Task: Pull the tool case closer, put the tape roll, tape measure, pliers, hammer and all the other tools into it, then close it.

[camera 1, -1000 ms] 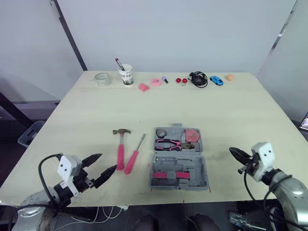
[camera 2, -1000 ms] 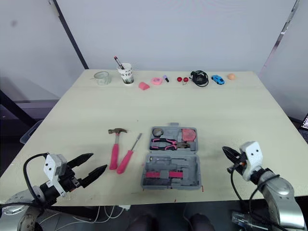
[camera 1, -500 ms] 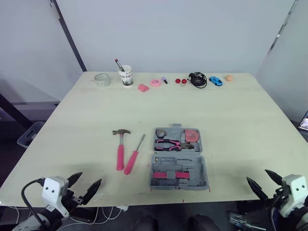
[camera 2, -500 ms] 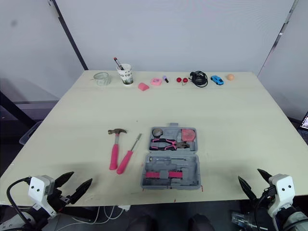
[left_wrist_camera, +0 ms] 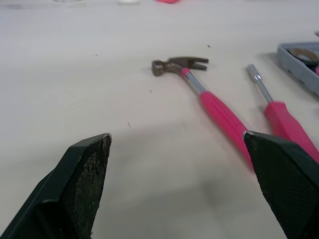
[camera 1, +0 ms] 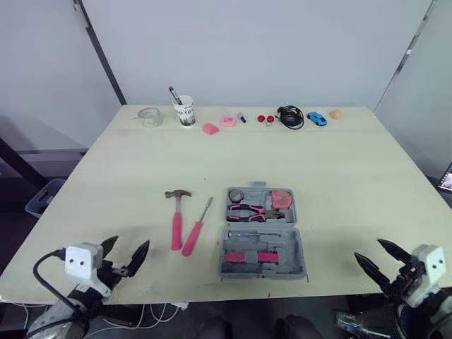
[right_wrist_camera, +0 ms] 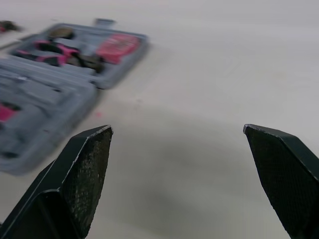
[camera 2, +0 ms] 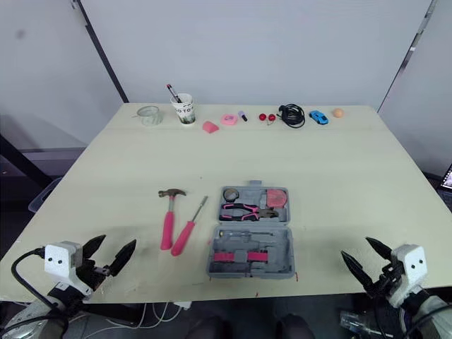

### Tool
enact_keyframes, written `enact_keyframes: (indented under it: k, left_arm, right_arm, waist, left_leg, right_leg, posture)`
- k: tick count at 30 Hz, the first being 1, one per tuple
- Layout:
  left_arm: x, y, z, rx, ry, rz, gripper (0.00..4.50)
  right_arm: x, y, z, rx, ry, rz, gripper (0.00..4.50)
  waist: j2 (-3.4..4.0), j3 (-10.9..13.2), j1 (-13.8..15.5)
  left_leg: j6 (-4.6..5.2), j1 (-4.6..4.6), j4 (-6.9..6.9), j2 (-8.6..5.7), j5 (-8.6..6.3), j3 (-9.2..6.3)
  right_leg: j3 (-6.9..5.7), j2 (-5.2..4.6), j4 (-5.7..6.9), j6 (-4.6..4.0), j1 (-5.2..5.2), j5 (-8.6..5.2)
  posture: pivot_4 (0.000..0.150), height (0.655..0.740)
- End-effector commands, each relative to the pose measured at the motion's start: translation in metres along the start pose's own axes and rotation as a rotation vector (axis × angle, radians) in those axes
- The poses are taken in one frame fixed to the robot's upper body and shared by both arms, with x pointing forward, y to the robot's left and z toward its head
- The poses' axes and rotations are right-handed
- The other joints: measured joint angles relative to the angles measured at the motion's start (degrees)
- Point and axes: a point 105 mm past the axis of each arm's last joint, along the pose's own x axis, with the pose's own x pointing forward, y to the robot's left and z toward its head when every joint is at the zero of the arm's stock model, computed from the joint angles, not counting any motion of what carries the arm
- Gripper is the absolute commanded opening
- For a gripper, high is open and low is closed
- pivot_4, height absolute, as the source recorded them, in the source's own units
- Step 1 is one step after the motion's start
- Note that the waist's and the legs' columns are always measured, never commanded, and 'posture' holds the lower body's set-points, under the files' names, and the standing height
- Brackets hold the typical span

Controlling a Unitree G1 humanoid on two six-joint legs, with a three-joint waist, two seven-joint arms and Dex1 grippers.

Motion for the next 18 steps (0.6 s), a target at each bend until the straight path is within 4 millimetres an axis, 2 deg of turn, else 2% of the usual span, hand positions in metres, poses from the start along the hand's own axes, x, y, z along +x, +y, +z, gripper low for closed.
enact_keyframes:
  k: [1, 5, 8, 10, 15, 18]
  left_arm:
    - [0.012, -0.008, 0.023, 0.022, -0.045, 0.011, 4.5]
    - [0.029, -0.016, 0.031, 0.013, -0.036, 0.028, 4.5]
    - [0.048, -0.021, 0.034, -0.002, -0.009, 0.104, 4.5]
    - [0.055, -0.021, 0.033, -0.008, 0.009, 0.143, 4.5]
    - [0.075, -0.026, 0.029, 0.01, 0.052, 0.172, 4.5]
    - [0.088, -0.027, 0.029, 0.022, 0.07, 0.183, 4.5]
  right_arm:
    - [0.015, 0.016, 0.029, -0.026, -0.063, 0.148, 4.42]
    - [0.032, 0.031, 0.051, -0.049, -0.105, 0.28, 4.42]
    - [0.045, 0.055, 0.067, -0.117, -0.114, 0.463, 4.42]
    - [0.05, 0.062, 0.074, -0.136, -0.124, 0.516, 4.42]
    - [0.065, 0.071, 0.086, -0.197, -0.144, 0.571, 4.42]
    - [0.07, 0.073, 0.084, -0.24, -0.121, 0.591, 4.42]
  waist:
    - [-0.01, -0.01, 0.02]
    - [-0.03, -0.02, 0.11]
    - [-0.02, 0.0, 0.26]
    - [-0.09, -0.04, 0.28]
    - [-0.14, -0.04, 0.3]
    - [-0.16, -0.05, 0.59]
  left_leg:
    - [0.0, 0.0, 0.0, -0.01, 0.0, 0.0]
    - [0.01, 0.01, 0.02, -0.06, 0.01, 0.0]
    - [0.02, 0.01, 0.06, -0.1, 0.01, -0.03]
    - [0.02, 0.01, 0.09, -0.12, 0.01, -0.06]
    - [0.02, -0.02, 0.09, -0.14, 0.01, -0.14]
    - [0.02, -0.01, 0.12, -0.17, 0.01, -0.18]
  right_leg:
    - [0.0, 0.13, 0.01, 0.0, 0.0, 0.0]
    - [0.01, 0.28, 0.02, 0.01, 0.05, 0.01]
    - [0.0, 0.32, 0.02, 0.02, 0.08, 0.02]
    - [0.0, 0.35, 0.03, 0.03, 0.1, 0.02]
    - [0.02, 0.55, 0.03, 0.02, 0.11, 0.03]
    - [0.02, 0.62, 0.05, 0.01, 0.12, 0.03]
  posture:
    - [0.15, 0.74]
    - [0.15, 0.74]
    - [0.15, 0.74]
    - [0.15, 0.74]
    - [0.15, 0.74]
    - [0.15, 0.74]
